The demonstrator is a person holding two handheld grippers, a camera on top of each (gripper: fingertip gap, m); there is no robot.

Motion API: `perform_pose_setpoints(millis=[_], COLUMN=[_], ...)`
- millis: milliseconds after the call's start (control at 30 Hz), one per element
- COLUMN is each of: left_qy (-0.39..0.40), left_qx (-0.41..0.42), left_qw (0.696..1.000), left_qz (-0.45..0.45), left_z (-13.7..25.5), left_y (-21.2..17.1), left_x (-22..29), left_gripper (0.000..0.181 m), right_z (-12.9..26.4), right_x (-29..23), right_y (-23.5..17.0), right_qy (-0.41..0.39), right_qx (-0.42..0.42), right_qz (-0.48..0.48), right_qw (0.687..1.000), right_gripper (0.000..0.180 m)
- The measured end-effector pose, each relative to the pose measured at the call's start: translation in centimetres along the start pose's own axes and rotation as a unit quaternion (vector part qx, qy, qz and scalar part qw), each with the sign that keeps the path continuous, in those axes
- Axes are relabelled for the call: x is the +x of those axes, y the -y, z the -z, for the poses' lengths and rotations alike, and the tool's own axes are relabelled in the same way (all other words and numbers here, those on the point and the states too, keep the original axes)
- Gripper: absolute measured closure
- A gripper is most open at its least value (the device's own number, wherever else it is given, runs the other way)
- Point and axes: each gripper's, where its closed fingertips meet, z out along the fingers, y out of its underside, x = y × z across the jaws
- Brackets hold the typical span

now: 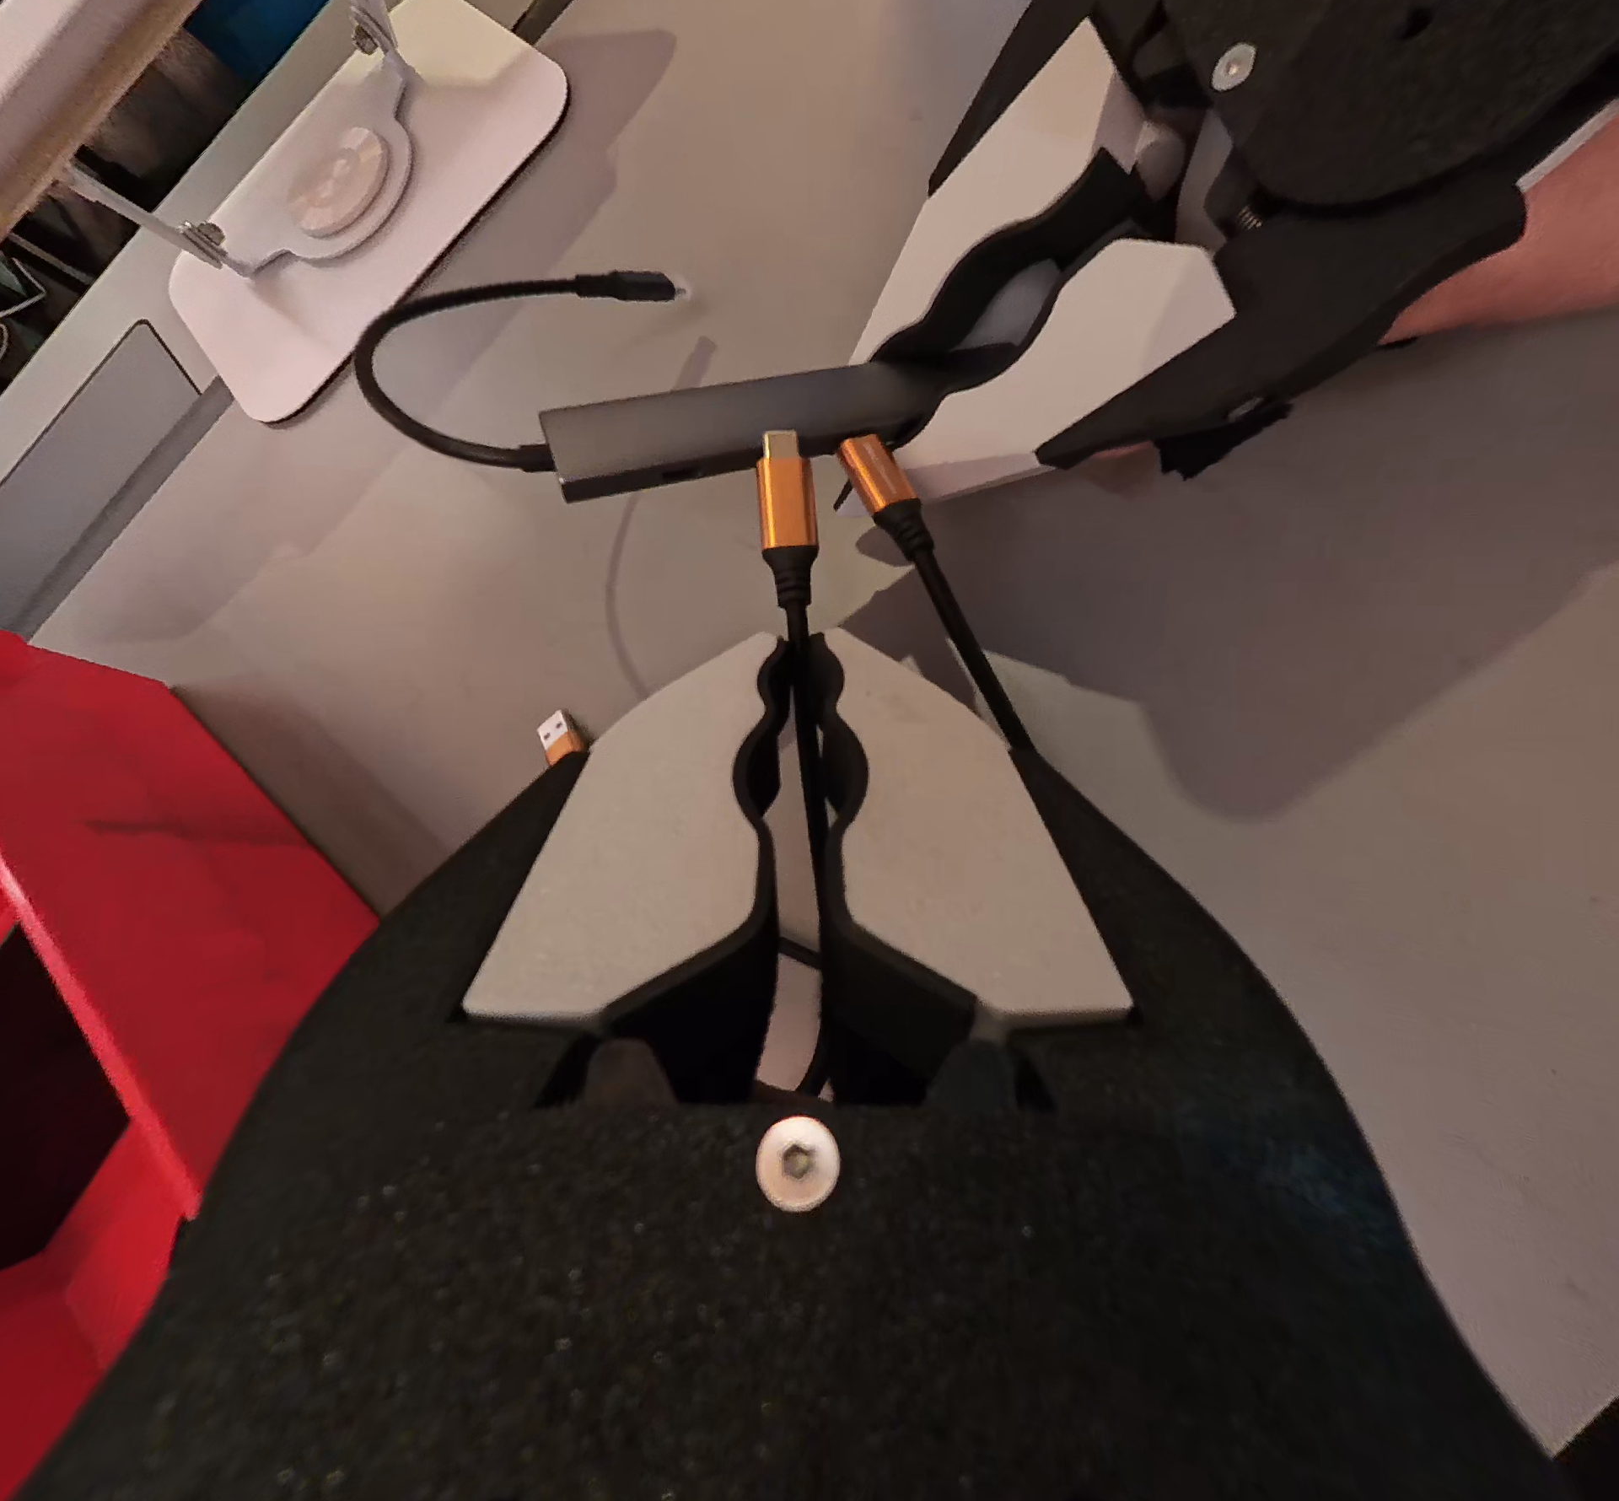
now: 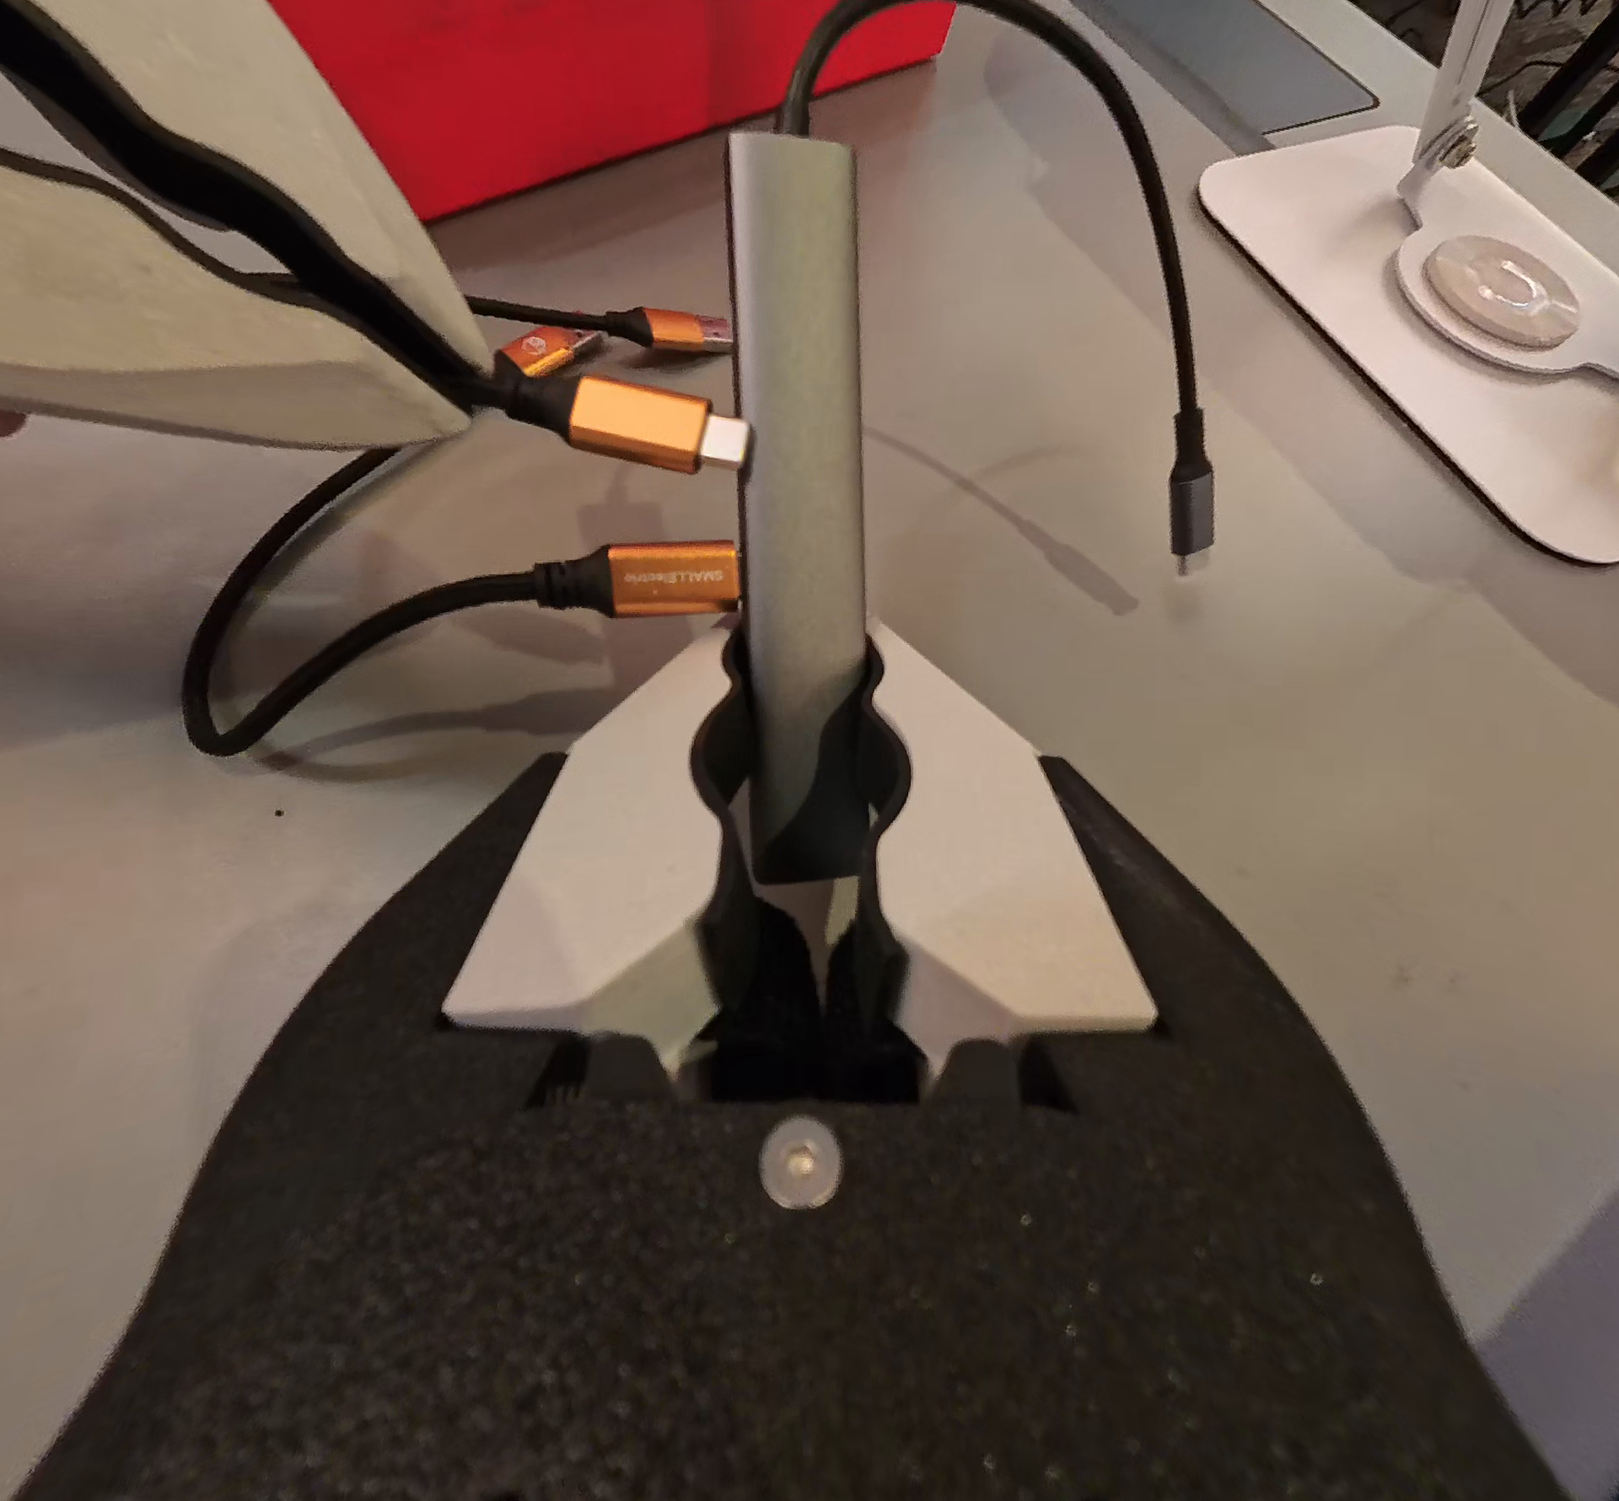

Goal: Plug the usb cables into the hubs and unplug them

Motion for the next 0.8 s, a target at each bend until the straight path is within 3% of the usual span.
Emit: perform_pose_setpoints(millis=[800], left_qy=[0.006], left_qx=[-0.009], left_qw=[1.000], left_qz=[0.006], left_z=[-0.50], left_y=[-0.45], left_x=[-0.04], left_gripper=[0.177], right_z=[-0.19], right_x=[0.22], right_y=[-0.36], right_qy=[-0.011], right_qx=[-0.010], right_qz=[-0.001], right_qw=[1.000], right_gripper=[0.163])
